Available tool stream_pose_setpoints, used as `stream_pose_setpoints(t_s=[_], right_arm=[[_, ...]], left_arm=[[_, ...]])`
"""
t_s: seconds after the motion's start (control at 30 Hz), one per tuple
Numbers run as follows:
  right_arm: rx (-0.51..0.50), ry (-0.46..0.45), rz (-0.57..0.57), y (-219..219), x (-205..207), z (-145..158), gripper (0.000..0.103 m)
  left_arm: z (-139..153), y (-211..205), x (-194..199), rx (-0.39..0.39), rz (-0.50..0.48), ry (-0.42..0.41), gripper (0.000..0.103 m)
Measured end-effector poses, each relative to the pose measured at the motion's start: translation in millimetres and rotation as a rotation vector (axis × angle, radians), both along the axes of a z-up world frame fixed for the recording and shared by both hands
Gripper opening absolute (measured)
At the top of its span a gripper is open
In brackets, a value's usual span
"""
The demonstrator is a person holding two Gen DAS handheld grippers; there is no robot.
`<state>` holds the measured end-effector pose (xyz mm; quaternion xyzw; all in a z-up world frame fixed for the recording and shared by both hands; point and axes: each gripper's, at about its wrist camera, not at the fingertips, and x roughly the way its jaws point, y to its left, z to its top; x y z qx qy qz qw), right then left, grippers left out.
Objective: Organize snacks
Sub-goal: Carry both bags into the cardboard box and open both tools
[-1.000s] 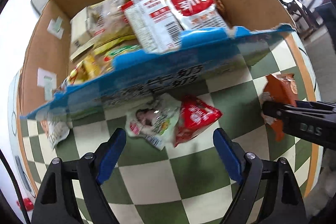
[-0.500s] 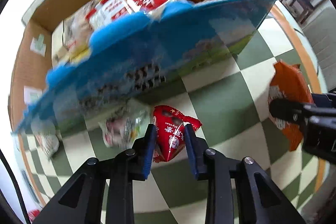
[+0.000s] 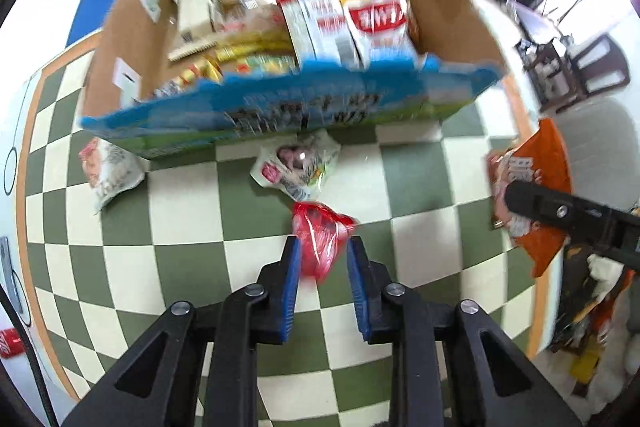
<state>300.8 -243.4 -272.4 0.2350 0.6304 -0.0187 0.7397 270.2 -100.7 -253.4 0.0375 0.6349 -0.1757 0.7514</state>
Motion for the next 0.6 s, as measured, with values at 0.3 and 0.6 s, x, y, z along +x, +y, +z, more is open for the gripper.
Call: stream_pose_setpoints(t_s=[0.3,0.6], right_arm=[[0.013,-0.135,0.052,13.7,34.4,69.9,0.054],[0.019,-0.069,0.025,8.1,45.1,40.7,0.054]], left_arm=[[57.8,27.0,44.7,-0.082,0.022,-0.045,0.032],[-70.3,12.8,55.4,-0.057,0.025,0.366,0.039]])
